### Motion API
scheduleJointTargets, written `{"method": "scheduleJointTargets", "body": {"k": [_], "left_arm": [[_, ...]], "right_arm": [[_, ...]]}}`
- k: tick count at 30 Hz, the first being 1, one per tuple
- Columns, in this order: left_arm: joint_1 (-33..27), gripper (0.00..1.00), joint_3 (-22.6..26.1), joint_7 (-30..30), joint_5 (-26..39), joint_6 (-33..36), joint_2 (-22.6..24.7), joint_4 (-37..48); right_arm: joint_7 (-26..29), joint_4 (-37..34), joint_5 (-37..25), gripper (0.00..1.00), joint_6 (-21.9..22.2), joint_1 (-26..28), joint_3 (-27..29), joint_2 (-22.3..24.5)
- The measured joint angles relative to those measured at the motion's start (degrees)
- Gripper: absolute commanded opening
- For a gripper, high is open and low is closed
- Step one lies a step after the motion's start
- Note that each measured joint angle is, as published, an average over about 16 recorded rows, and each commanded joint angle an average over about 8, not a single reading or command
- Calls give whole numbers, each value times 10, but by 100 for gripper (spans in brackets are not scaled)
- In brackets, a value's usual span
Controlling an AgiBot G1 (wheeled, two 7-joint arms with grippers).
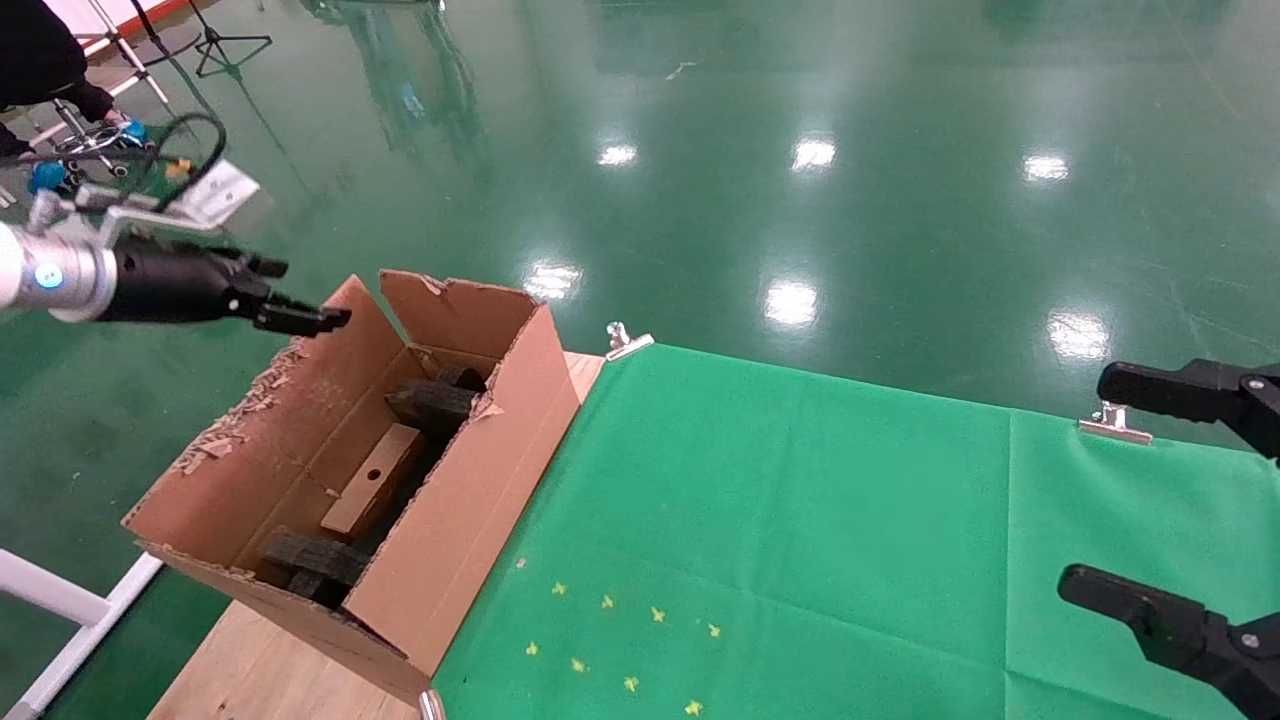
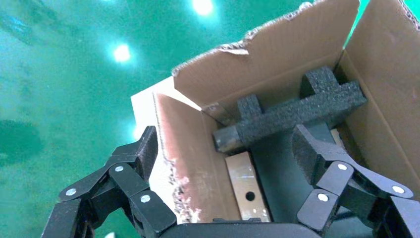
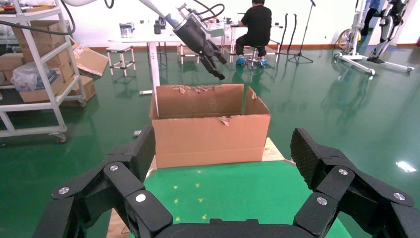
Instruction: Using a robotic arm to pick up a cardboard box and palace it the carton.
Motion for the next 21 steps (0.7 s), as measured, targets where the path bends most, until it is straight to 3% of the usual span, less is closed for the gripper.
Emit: {"method": "scheduleJointTargets", "body": {"k": [11, 21], "left_arm": [[21, 100, -10, 3, -32, 16, -5, -39], [83, 100, -37, 11, -124, 46, -8, -118]], "right_arm": [[0, 0, 0, 100, 0, 0, 0, 0], [0, 0, 0, 100, 0, 0, 0, 0]]}}
